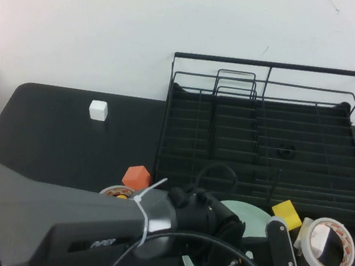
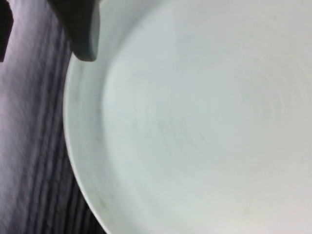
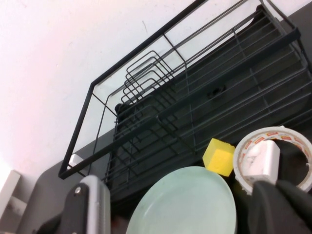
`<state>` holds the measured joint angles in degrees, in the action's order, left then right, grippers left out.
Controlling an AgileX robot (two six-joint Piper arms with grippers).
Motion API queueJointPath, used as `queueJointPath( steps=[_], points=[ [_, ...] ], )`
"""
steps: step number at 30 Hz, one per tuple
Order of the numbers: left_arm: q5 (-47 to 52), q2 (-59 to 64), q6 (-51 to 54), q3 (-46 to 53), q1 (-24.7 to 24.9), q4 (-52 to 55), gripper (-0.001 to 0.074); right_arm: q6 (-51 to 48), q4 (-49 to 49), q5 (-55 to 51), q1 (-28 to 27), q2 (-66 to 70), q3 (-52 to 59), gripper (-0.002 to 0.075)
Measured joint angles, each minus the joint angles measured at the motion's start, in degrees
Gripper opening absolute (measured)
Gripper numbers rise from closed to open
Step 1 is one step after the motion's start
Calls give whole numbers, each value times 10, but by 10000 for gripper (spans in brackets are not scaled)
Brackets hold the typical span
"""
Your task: Place plate on rack
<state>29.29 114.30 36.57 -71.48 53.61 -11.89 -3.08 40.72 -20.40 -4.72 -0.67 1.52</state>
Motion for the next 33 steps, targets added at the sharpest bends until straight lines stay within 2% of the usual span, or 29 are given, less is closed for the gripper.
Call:
queueJointPath(
  steps=[12,21,27,33],
  points=[
    [-28,14,30,0,-10,-29,281,-19,15,-17,0,0,0,-2],
    [-55,57,73,0,9,-30,281,-22,15,-17,0,0,0,-2],
    [-123,87,70,-1,14,-36,281,-22,16,-16,0,0,0,-2],
    [-145,95,43,-6,14,-40,277,-23,16,-16,0,0,0,-2]
  ],
)
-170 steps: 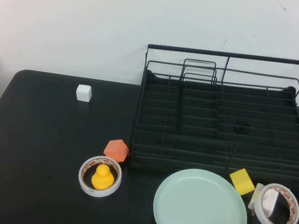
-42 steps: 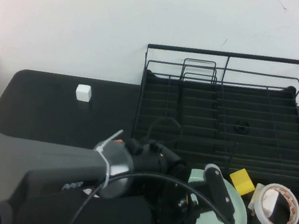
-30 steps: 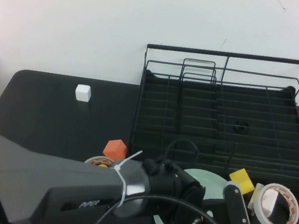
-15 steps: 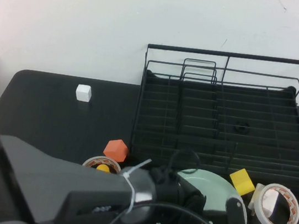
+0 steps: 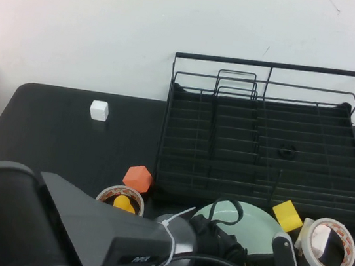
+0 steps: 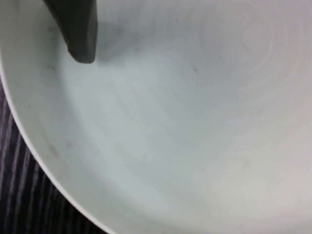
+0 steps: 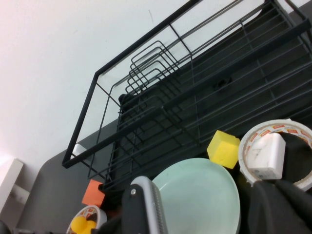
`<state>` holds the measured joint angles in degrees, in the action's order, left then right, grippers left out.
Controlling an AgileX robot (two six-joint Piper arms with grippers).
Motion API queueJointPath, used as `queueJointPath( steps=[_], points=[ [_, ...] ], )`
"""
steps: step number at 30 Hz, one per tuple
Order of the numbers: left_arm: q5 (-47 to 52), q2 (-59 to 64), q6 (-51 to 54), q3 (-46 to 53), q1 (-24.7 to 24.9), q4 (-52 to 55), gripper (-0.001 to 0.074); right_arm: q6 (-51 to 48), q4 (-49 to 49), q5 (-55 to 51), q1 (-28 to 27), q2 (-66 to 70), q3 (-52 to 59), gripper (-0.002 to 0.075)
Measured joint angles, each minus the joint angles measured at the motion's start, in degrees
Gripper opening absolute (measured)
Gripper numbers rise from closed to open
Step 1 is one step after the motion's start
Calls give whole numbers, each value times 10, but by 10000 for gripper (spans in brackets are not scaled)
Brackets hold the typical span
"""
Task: Place plate on rack
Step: Pick up the plate from the table
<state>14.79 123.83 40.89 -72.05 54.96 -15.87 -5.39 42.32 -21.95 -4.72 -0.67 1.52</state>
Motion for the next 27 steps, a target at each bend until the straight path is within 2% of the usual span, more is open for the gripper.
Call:
queueJointPath(
  steps=[2,6,8,18,27],
  points=[
    [-2,1,-13,0,0,-1,247,0,0,0,0,0,0,-2],
    [3,1,-26,-1,0,-1,81,0,0,0,0,0,0,-2],
    [10,1,-28,-3,0,-1,43,0,0,0,0,0,0,-2],
    [110,-46,-75,0,0,8,15,-1,0,0,0,0,0,-2],
    [157,-117,-101,0,1,17,1,-1,7,2,0,0,0,-2]
  ],
)
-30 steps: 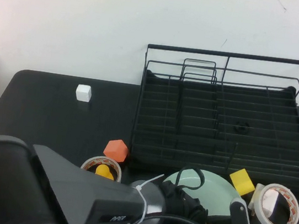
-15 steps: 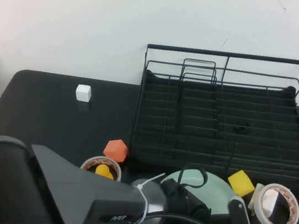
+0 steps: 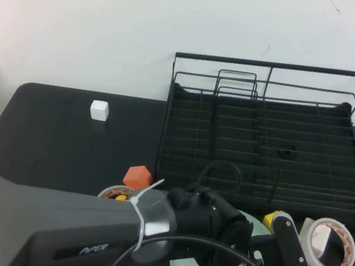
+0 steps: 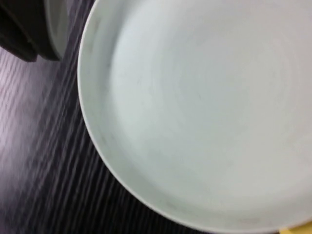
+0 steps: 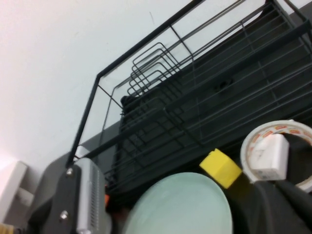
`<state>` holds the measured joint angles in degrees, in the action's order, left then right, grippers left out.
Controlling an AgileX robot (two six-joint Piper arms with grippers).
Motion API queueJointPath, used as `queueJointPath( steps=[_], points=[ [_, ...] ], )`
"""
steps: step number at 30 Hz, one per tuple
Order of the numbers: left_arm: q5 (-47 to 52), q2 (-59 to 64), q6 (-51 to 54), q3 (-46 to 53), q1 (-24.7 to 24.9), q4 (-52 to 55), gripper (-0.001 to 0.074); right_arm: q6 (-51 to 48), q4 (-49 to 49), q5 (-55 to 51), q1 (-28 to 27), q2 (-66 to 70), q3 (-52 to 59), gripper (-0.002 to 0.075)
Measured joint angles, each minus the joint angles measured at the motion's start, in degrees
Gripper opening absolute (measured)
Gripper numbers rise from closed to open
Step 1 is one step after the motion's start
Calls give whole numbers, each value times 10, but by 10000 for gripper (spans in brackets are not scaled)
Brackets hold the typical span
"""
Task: Place plate on rack
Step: Pick up the plate from the table
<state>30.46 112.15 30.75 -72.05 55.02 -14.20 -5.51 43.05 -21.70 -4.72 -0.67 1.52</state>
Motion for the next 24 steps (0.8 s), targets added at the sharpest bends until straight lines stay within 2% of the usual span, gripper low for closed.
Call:
queueJointPath(
  steps=[5,8,12,15,17,22,24],
  points=[
    [30,-10,-61,1,28,93,0,0,45,-16,0,0,0,35],
    [33,-13,-99,1,57,153,0,0,62,-42,0,0,0,137],
    [33,-11,-138,1,71,164,0,0,69,-61,0,0,0,301],
    [45,0,-183,1,73,177,13,0,69,-62,0,0,0,358],
    [58,11,-194,1,71,184,61,0,69,-62,0,0,0,372],
    [64,46,-206,1,64,190,339,0,70,-66,0,0,0,380],
    [55,55,-226,1,61,198,401,0,70,-69,0,0,0,381]
  ],
)
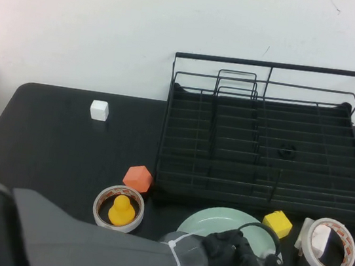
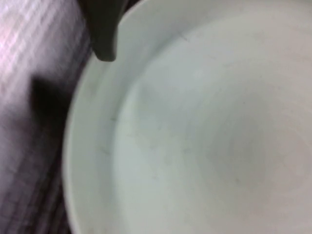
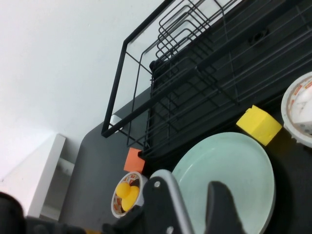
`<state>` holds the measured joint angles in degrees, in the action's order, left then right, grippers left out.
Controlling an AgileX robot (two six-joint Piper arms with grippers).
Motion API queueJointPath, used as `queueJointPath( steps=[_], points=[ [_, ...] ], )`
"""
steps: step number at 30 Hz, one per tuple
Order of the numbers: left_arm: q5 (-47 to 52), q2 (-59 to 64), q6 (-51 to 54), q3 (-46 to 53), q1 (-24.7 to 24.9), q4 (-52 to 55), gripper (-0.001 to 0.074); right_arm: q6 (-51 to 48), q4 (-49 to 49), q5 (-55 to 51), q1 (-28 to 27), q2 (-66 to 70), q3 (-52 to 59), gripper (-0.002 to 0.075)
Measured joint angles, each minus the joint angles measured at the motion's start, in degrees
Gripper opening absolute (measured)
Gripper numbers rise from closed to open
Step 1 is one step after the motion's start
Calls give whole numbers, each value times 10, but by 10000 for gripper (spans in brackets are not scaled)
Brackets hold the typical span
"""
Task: Place plate on rack
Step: Pick up the plate from the table
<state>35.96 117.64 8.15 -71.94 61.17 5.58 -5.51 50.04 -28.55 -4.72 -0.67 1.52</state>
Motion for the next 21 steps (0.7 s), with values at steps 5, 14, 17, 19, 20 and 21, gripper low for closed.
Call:
queueJointPath(
  steps=[5,14,17,19,20,21],
  points=[
    [-26,12,-81,0,-15,-1,400,0,1,-10,0,0,-1,381],
    [62,-36,-141,0,-81,-117,318,0,4,-30,0,0,-5,382],
    [82,-74,-143,0,-120,-176,314,0,4,-31,0,0,-5,382],
    [80,-92,-143,0,-155,-212,313,0,5,-31,0,0,-5,382],
    [77,-96,-143,0,-170,-226,312,0,5,-31,0,0,-5,382],
    [71,-99,-143,0,-189,-237,312,0,5,-31,0,0,-5,382]
  ],
)
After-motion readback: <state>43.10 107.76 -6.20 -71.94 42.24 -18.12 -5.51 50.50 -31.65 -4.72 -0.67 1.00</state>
